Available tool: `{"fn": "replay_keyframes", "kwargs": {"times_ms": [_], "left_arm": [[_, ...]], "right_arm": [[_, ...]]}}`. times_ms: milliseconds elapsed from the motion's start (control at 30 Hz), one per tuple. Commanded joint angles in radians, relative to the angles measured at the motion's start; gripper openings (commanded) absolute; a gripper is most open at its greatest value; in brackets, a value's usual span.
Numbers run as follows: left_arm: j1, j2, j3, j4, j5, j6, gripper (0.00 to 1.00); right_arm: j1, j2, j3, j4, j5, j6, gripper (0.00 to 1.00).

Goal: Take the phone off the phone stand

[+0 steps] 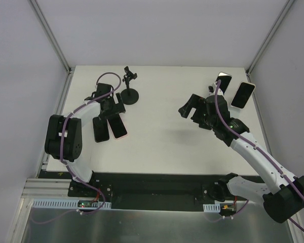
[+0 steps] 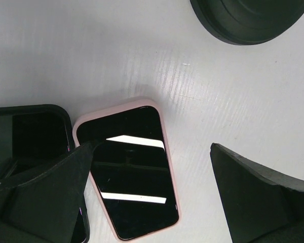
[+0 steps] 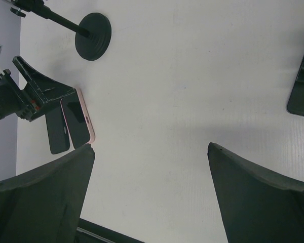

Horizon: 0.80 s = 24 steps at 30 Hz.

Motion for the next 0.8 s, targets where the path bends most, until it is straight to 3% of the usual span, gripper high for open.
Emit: {"fn": "replay_keyframes", "kwargs": {"times_ms": [0, 367, 767], "left_arm": [[-0.01, -0.016, 0.039, -0.008, 0.028, 0.025, 0.99], [-0.242, 0.016, 0.068, -0.037, 0.084, 0.045, 0.99], [-0.242, 0.076, 0.016, -0.071, 0.107, 0.076, 0.99]], "right_arm": [[-0.003, -0.029, -0.004, 0.008, 0.01, -0.006, 0.96], [-0.006, -0.036, -0.01, 0.006, 0.007, -0.006, 0.96], [-0.005, -0.064, -0.039, 0.006, 0.01, 0.003, 0.96]]}}
